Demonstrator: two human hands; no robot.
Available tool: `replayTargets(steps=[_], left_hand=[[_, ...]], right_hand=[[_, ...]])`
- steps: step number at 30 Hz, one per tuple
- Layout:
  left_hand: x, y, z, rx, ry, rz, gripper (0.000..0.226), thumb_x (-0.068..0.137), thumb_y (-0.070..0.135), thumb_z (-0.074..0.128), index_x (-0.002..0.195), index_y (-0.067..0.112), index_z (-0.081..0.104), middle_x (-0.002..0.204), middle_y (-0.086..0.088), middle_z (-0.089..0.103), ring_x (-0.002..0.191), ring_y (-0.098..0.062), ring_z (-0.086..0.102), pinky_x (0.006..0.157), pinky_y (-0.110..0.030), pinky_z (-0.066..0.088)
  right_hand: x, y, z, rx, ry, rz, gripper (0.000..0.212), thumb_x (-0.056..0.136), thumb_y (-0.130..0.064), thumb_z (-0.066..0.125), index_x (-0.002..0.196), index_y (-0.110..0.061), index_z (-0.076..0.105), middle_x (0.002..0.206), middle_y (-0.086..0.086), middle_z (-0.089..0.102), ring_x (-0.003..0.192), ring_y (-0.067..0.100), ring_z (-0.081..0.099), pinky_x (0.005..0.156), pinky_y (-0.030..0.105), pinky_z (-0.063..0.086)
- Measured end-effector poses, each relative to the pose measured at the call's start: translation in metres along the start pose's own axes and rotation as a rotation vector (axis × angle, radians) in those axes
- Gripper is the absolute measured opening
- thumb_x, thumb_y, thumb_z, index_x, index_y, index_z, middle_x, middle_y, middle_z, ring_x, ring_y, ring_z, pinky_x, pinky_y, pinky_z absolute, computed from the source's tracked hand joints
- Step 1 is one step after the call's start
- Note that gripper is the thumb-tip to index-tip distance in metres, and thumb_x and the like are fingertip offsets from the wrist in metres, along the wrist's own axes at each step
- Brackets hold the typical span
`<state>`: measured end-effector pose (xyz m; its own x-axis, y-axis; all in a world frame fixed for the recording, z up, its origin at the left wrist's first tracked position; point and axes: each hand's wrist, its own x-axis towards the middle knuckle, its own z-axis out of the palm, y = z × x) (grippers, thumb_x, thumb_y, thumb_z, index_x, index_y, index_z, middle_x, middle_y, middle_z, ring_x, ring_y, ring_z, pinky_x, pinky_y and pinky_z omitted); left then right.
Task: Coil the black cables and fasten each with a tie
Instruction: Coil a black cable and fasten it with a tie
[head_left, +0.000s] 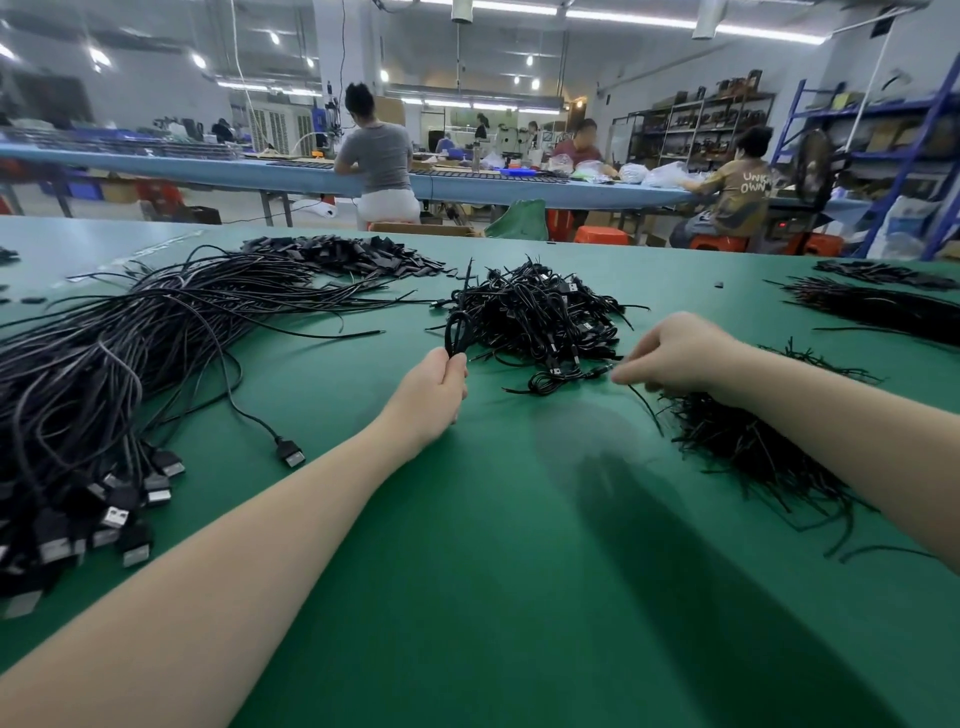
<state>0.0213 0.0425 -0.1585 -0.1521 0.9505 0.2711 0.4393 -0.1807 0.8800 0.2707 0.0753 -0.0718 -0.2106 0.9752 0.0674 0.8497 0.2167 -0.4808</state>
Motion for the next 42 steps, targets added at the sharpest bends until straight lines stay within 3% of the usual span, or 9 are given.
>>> replayTargets(steps=[4, 9, 16, 23, 25, 28, 34, 38, 42], left_hand=[[0.002, -0.003, 0.0, 0.02, -0.013, 0.015, 0.026, 0.103, 0.031, 0.033, 0.086, 0.013, 0.04, 0.073, -0.002, 0.044, 0.063, -0.018, 0.038, 0.062, -0.033, 0.036], [0.002, -0.001, 0.002, 0.006, -0.045, 0.035, 0.026, 0.103, 0.031, 0.035, 0.081, 0.018, 0.041, 0.072, 0.003, 0.046, 0.061, -0.016, 0.04, 0.063, -0.034, 0.038], [-0.001, 0.005, 0.007, -0.127, -0.146, 0.053, 0.018, 0.103, 0.015, 0.035, 0.085, 0.013, 0.033, 0.066, -0.003, 0.033, 0.057, -0.017, 0.031, 0.053, -0.032, 0.027], [0.001, 0.001, 0.007, 0.769, 0.138, 0.361, 0.017, 0.101, 0.023, 0.034, 0.11, 0.013, 0.045, 0.097, -0.015, 0.065, 0.08, -0.038, 0.06, 0.058, -0.034, 0.027], [0.0, 0.002, 0.01, 1.09, 0.114, 0.498, 0.032, 0.1, 0.017, 0.026, 0.124, 0.008, 0.046, 0.1, -0.01, 0.062, 0.074, -0.034, 0.058, 0.052, -0.032, 0.017], [-0.009, 0.01, 0.007, 1.328, 0.131, 0.559, 0.036, 0.093, 0.017, 0.027, 0.105, 0.013, 0.061, 0.074, -0.001, 0.062, 0.051, -0.027, 0.05, 0.049, -0.024, 0.014], [-0.014, 0.024, 0.008, 1.187, 0.278, 0.833, 0.023, 0.084, 0.018, 0.052, 0.063, 0.013, 0.058, 0.046, 0.0, 0.054, 0.034, -0.022, 0.049, 0.047, -0.026, 0.029], [-0.016, 0.032, 0.002, 1.041, 0.117, 1.069, 0.019, 0.089, 0.018, 0.053, 0.073, 0.01, 0.056, 0.058, -0.004, 0.055, 0.049, -0.027, 0.054, 0.051, -0.032, 0.036], [-0.022, 0.034, 0.005, 0.846, 0.116, 0.957, 0.029, 0.094, 0.025, 0.04, 0.082, 0.006, 0.058, 0.069, -0.004, 0.056, 0.059, -0.03, 0.053, 0.06, -0.034, 0.032]], right_hand=[[0.001, -0.004, 0.009, -0.197, 0.135, -0.066, 0.006, 0.083, -0.02, 0.07, 0.079, -0.02, 0.075, 0.061, -0.01, 0.064, 0.058, 0.009, 0.061, 0.049, 0.02, 0.046], [-0.003, -0.043, 0.023, 0.526, 0.133, -0.229, 0.005, 0.082, -0.023, 0.075, 0.081, -0.022, 0.07, 0.072, 0.002, 0.074, 0.069, 0.015, 0.071, 0.063, 0.025, 0.059], [-0.004, -0.078, 0.069, 0.273, 0.319, -0.599, 0.009, 0.08, -0.016, 0.073, 0.081, -0.025, 0.072, 0.072, -0.02, 0.064, 0.069, -0.004, 0.061, 0.07, 0.011, 0.048], [-0.007, -0.073, 0.076, 0.356, 0.319, -0.564, 0.006, 0.081, -0.019, 0.07, 0.081, -0.025, 0.071, 0.073, -0.016, 0.068, 0.068, -0.003, 0.061, 0.066, 0.011, 0.047], [-0.008, -0.073, 0.073, 0.266, 0.274, -0.563, 0.005, 0.083, -0.023, 0.068, 0.082, -0.027, 0.07, 0.072, -0.017, 0.066, 0.067, -0.004, 0.059, 0.065, 0.013, 0.047], [-0.01, -0.076, 0.066, 0.171, 0.176, -0.548, 0.003, 0.085, -0.025, 0.066, 0.083, -0.026, 0.068, 0.072, -0.016, 0.066, 0.068, -0.002, 0.06, 0.067, 0.023, 0.051], [-0.008, -0.076, 0.036, -0.022, 0.097, -0.608, 0.007, 0.083, -0.024, 0.066, 0.076, -0.026, 0.065, 0.066, -0.016, 0.061, 0.063, -0.005, 0.057, 0.058, 0.016, 0.045], [0.001, -0.044, 0.013, 0.408, -0.285, -0.404, 0.01, 0.079, -0.026, 0.076, 0.072, -0.025, 0.068, 0.066, -0.015, 0.062, 0.058, -0.001, 0.052, 0.052, 0.012, 0.04], [0.001, -0.02, 0.044, 1.029, -0.573, -0.177, 0.007, 0.076, -0.02, 0.067, 0.076, -0.02, 0.06, 0.079, -0.001, 0.063, 0.071, 0.013, 0.058, 0.064, 0.025, 0.046]])
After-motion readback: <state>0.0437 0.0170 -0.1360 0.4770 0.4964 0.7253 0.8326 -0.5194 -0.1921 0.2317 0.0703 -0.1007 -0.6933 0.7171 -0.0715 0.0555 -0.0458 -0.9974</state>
